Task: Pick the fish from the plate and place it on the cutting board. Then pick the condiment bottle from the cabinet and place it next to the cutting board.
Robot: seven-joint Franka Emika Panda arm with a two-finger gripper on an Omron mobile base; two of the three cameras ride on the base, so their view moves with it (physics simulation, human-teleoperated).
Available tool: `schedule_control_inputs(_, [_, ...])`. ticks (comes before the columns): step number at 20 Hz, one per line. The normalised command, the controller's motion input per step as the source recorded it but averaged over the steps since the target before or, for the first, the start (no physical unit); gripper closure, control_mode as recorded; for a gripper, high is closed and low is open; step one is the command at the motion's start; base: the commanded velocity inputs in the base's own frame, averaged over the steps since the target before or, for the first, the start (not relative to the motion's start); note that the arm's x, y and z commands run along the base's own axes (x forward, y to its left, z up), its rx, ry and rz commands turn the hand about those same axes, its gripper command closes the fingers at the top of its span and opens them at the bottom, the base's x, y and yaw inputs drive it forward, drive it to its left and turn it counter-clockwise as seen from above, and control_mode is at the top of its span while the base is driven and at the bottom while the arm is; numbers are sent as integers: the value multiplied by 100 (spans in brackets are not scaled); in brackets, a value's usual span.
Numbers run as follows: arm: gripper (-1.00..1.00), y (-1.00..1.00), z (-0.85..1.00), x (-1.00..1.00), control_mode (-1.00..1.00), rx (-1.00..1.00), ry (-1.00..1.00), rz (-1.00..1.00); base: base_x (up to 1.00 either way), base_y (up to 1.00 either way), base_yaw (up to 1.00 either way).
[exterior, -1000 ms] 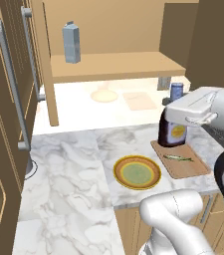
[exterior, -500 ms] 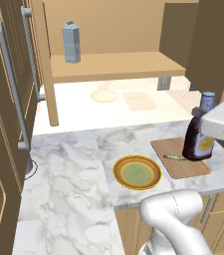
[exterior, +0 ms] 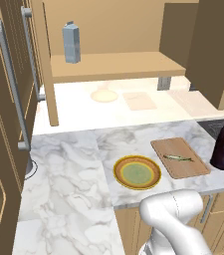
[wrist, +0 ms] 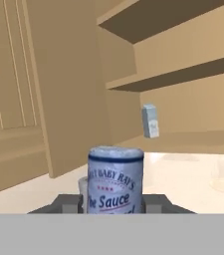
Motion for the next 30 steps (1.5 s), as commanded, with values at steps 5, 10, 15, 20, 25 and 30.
schedule_control_inputs(5, [100, -23, -3, -6, -100, -1, 0, 5, 0, 0, 0])
schedule_control_inputs(10, [100, -15, -26, 0, -100, -1, 0, 9, 0, 0, 0])
schedule_control_inputs(15, [100, 0, -40, -2, -100, 0, 0, 17, 0, 0, 0])
schedule_control_inputs(20, [100, -1, -39, -10, -100, -1, 0, 20, 0, 0, 0])
schedule_control_inputs(25, [100, -11, -33, -7, -100, 0, 0, 21, 0, 0, 0])
schedule_control_inputs(30, [100, -22, -37, -2, -100, 0, 0, 21, 0, 0, 0])
